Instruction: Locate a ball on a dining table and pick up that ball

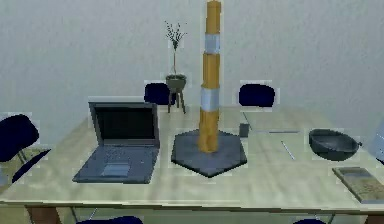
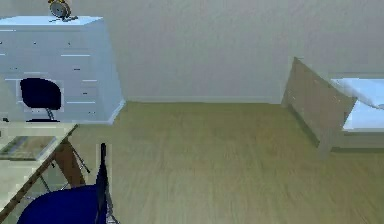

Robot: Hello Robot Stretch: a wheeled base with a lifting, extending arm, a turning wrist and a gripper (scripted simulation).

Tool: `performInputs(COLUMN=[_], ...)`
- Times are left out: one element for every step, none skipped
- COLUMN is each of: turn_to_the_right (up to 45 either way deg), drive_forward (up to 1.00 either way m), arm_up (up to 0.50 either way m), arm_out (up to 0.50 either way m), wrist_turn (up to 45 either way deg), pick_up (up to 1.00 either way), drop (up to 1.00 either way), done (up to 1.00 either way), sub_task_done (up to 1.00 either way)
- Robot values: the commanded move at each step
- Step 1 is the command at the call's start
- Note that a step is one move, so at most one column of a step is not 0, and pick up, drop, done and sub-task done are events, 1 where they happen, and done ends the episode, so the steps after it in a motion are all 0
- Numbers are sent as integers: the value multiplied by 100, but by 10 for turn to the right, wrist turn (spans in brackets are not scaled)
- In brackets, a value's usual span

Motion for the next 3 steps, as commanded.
performInputs(turn_to_the_right=[0,-450,-180], drive_forward=[40,0,0], arm_up=[0,0,0], arm_out=[0,0,0], wrist_turn=[0,0,0], pick_up=[0,0,0], drop=[0,0,0], done=[0,0,0], sub_task_done=[0,0,0])
